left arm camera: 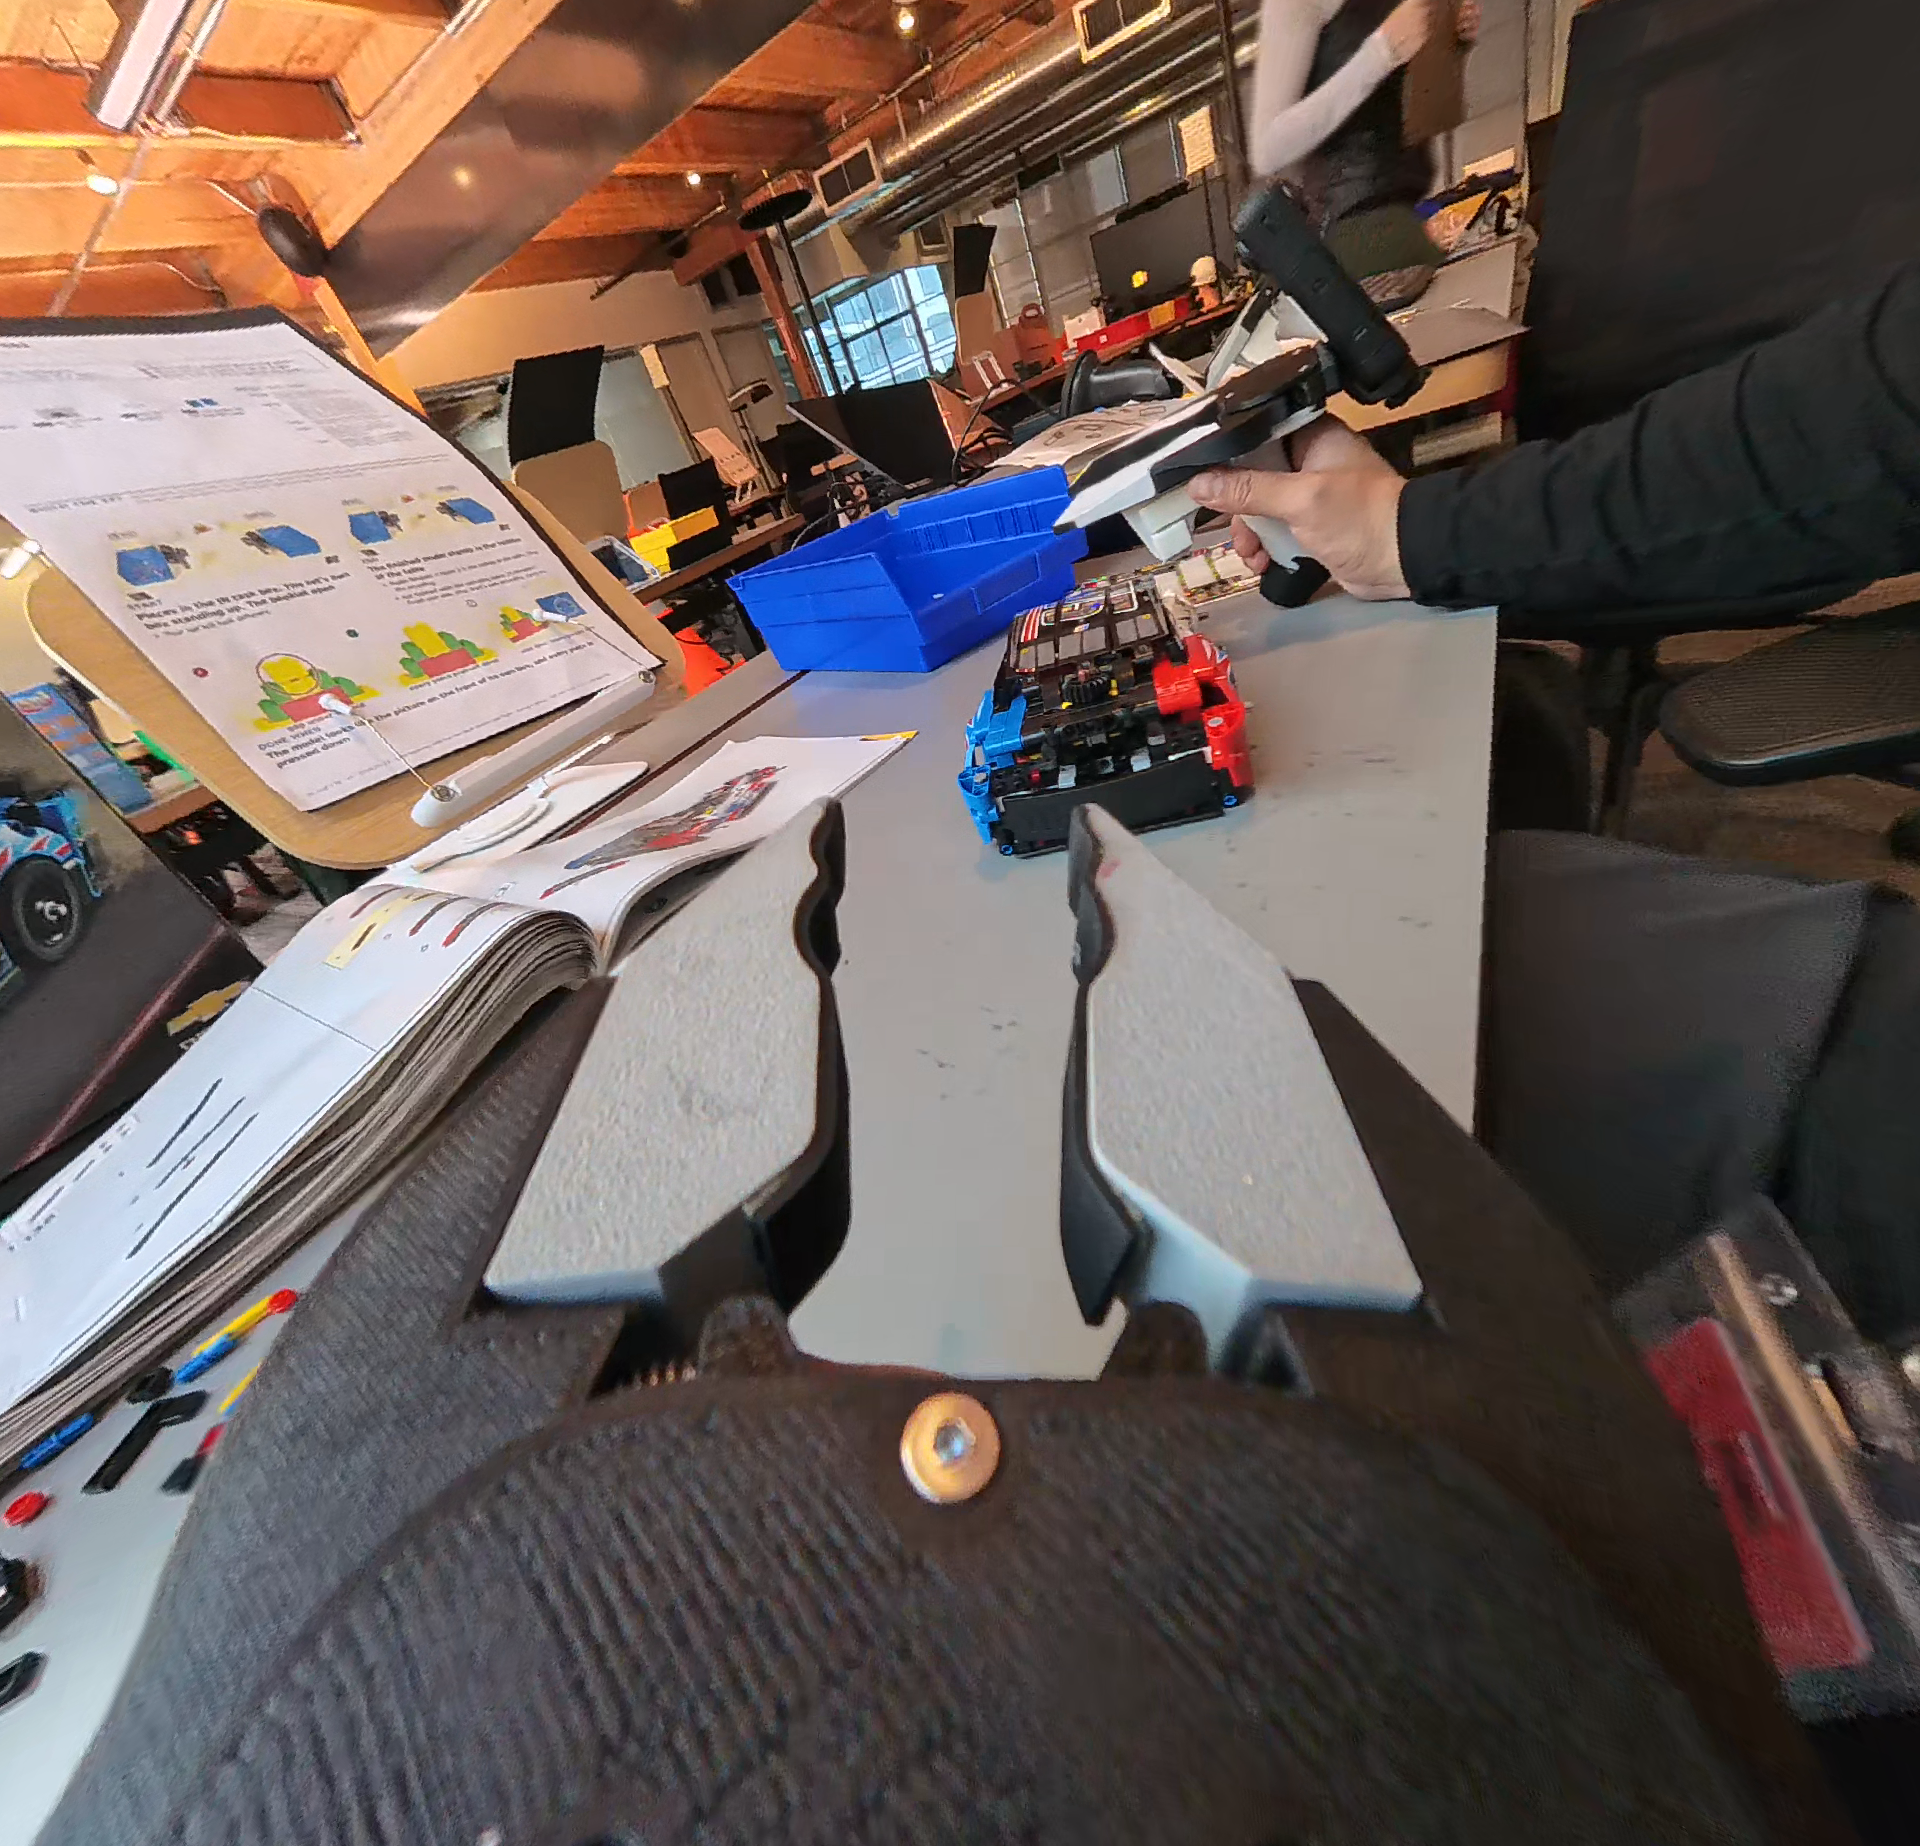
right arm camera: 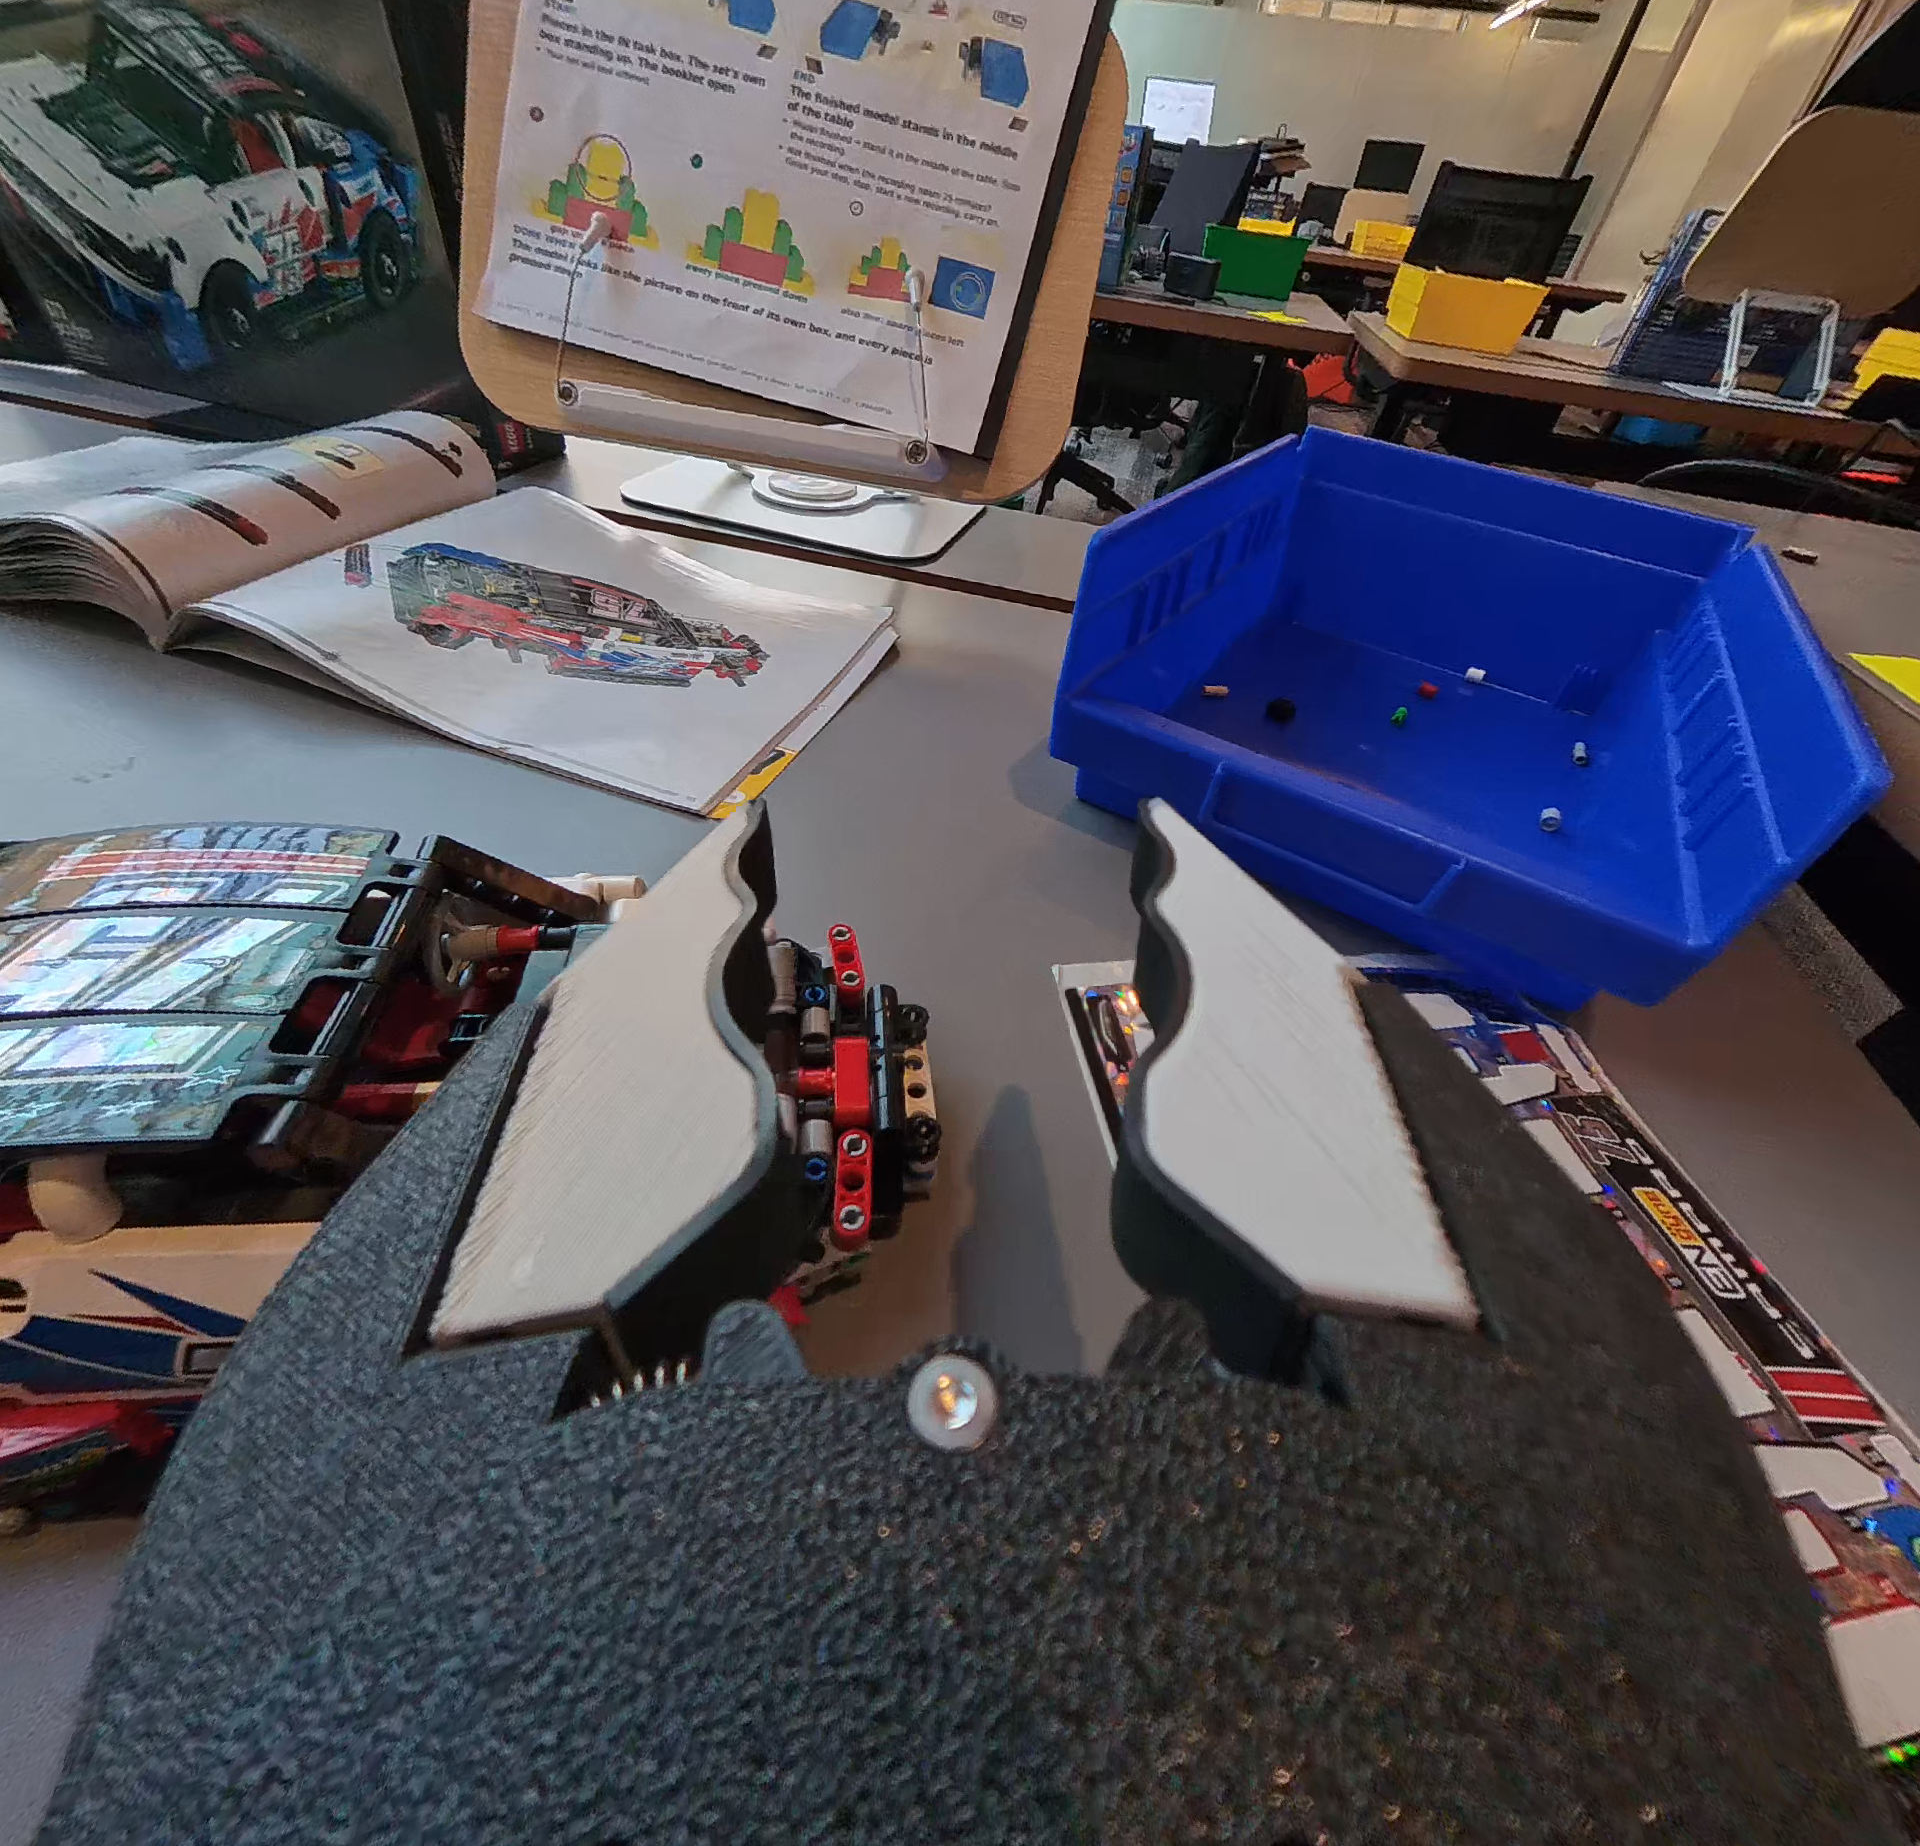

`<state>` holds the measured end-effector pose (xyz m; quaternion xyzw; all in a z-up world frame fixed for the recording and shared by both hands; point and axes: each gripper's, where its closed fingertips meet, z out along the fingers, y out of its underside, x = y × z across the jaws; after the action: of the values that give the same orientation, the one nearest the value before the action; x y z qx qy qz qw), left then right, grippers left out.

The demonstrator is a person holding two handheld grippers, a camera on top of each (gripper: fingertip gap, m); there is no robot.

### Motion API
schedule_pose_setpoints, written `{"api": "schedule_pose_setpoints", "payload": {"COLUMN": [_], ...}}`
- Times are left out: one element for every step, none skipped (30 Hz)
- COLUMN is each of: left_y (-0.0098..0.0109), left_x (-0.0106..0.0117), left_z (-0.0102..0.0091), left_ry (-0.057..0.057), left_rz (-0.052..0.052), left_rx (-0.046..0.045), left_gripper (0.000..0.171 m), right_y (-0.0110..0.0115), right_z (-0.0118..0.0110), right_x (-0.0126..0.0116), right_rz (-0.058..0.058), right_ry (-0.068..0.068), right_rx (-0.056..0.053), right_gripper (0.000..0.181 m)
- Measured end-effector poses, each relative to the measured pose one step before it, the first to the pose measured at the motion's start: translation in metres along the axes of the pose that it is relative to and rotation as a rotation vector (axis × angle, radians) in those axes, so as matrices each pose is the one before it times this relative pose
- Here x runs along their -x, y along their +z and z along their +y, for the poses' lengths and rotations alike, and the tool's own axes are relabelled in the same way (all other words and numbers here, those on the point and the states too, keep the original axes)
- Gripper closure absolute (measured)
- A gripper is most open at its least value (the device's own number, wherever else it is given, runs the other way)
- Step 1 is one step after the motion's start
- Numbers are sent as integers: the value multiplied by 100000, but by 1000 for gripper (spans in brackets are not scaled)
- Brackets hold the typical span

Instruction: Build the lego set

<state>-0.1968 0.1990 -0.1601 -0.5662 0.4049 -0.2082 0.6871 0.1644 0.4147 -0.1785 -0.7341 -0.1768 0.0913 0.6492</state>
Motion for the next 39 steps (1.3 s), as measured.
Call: {"api": "schedule_pose_setpoints", "payload": {"left_y": [21, 49, 63, 80, 58, 46, 44, 29, 11, 27, 33, 50, 40, 8, -33, -39, -26, -33, -34, -33, -58, -88, -130, -165, -205, -178, -118, -47, -5, 65, 169, 206, 165, 97, 18, -19, -65, -60, -21], "left_x": [-100, -136, -104, -99, -37, 92, 136, 108, 90, 131, 162, 120, 69, 22, 45, -4, 25, 242, 486, 751, 887, 796, 593, 536, 420, 281, 166, 143, 67, 6, -78, -30, 112, 361, 381, 155, 148, 223, 155], "left_z": [18, 34, 78, 78, 57, 25, 59, 72, 6, -4, 50, 38, 46, 14, -54, -58, -10, -32, 30, 168, 174, 64, -40, -29, -60, -111, -10, 125, 75, 23, 101, 105, -12, -55, 16, -23, -77, -87, -43], "left_ry": [1435, 1492, 1297, 1028, 897, 764, 127, -377, -104, 79, -387, -620, -673, -203, 267, 51, -439, -1091, -2001, -2236, -2407, -3423, -4390, -4293, -3182, -1630, -208, 788, 925, 573, 273, -281, -1726, -3542, -3711, -2719, -1762, -1141, -636], "left_rz": [-383, -130, -192, -93, -312, -848, -878, -576, -382, -544, -603, -191, -26, -57, -498, 5, 130, -910, -2061, -3191, -3577, -2676, -1240, -912, -630, 152, 1014, 1252, 1850, 2321, 3122, 2906, 1928, 354, 80, 1058, 285, -762, -591], "left_rx": [214, 436, 674, 665, 505, 260, 248, 426, -8, -253, 119, 174, 232, 175, -406, -460, -196, -292, -85, 682, 741, -46, -731, -435, -589, -1048, -188, 811, 351, -230, 263, 294, -645, -918, -94, -254, -563, -726, -358], "left_gripper": [130, 131, 131, 131, 131, 131, 131, 131, 131, 131, 131, 131, 131, 131, 132, 133, 133, 133, 135, 135, 135, 135, 134, 133, 132, 132, 132, 131, 130, 130, 130, 129, 129, 129, 128, 128, 128, 128, 128], "right_y": [0, -4, -33, -39, -9, 35, 46, 49, 21, -60, -82, -105, -129, -142, -104, -56, -4, 26, 33, 45, 74, 94, 111, 119, 95, 46, 3, 22, 76, 164, 189, 176, 165, 128, 82, 25, 20, 40, 51], "right_z": [-67, -70, -114, -134, -93, -55, -22, 50, 67, -60, -88, -32, -40, -61, -56, 27, 61, 56, 107, 141, 89, 66, 112, 176, 188, 175, 145, 133, 148, 209, 235, 162, 130, 127, 100, 93, 99, 114, 107], "right_x": [215, 232, 233, 239, 196, 152, 143, 183, 188, 193, 139, 112, 147, 43, -81, -97, -68, -36, -102, -218, -200, -187, -245, -293, -175, -98, -218, -298, -302, -312, -306, -262, -232, -236, -207, -197, -182, -156, -123], "right_rz": [-882, -903, -801, -836, -732, -770, -841, -1217, -1115, -1082, -695, -610, -799, -258, 410, 411, 86, 48, 585, 1541, 1512, 1507, 1986, 2183, 1444, 919, 1739, 2110, 2056, 2001, 1909, 1688, 1609, 1532, 1423, 1400, 1286, 1093, 789], "right_ry": [-183, -227, -340, -455, -582, -347, 397, 702, 505, 42, 237, 850, 958, 447, 232, 415, 520, 534, 32, -482, -535, -836, -1389, -1330, -800, -345, -415, -600, -589, -527, -414, -431, -523, -338, -225, -243, -321, -203, -47], "right_rx": [-356, -216, -570, -717, -460, -99, -200, 169, 459, -334, -736, -356, -357, -596, -450, -22, 189, 269, 522, 745, 699, 488, 828, 1265, 1171, 1075, 879, 807, 994, 1431, 1601, 1205, 896, 856, 650, 491, 455, 690, 625], "right_gripper": [112, 112, 112, 112, 113, 113, 113, 113, 113, 113, 114, 114, 114, 114, 114, 114, 114, 114, 114, 114, 114, 114, 114, 115, 114, 114, 114, 115, 115, 115, 115, 115, 115, 115, 115, 115, 115, 115, 115]}}
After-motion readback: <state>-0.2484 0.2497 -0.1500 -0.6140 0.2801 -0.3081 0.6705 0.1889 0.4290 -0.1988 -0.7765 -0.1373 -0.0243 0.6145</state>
